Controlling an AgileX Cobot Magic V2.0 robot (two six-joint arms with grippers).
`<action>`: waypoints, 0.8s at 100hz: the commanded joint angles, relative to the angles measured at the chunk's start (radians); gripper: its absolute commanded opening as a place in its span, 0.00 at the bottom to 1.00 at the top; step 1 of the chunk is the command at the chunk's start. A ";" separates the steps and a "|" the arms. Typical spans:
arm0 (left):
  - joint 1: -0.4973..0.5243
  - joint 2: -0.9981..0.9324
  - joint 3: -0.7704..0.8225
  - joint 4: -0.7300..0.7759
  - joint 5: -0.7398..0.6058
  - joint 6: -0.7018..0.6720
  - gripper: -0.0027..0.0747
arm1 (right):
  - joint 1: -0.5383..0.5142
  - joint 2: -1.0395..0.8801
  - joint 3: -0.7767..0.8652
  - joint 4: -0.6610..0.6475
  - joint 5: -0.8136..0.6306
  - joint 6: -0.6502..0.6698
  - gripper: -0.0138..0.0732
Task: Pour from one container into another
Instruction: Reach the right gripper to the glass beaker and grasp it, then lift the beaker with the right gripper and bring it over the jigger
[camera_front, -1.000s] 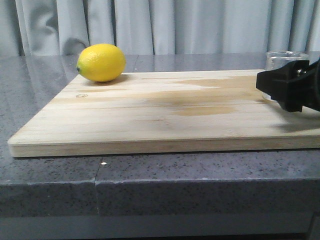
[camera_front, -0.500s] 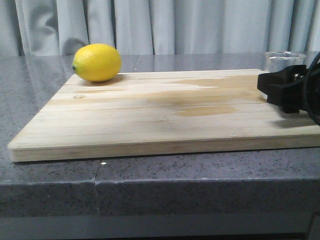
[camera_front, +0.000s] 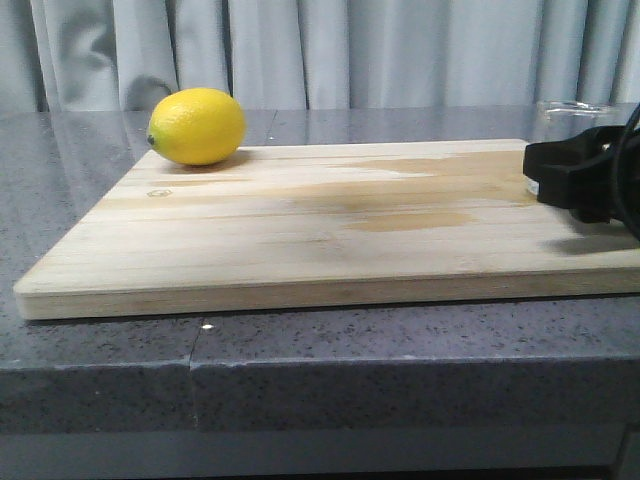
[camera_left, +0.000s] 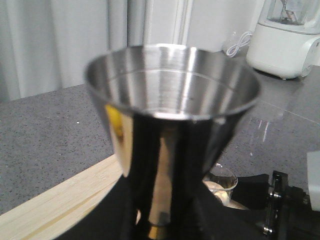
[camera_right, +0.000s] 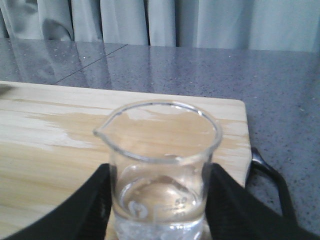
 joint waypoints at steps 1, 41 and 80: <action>-0.001 -0.039 -0.031 -0.005 -0.077 0.001 0.01 | 0.001 -0.068 -0.010 -0.011 -0.155 -0.007 0.41; -0.001 -0.039 -0.026 -0.005 -0.020 0.001 0.01 | 0.001 -0.300 -0.031 -0.046 0.000 -0.008 0.41; -0.001 0.022 -0.007 -0.005 -0.017 0.001 0.01 | 0.001 -0.472 -0.290 -0.196 0.502 -0.008 0.41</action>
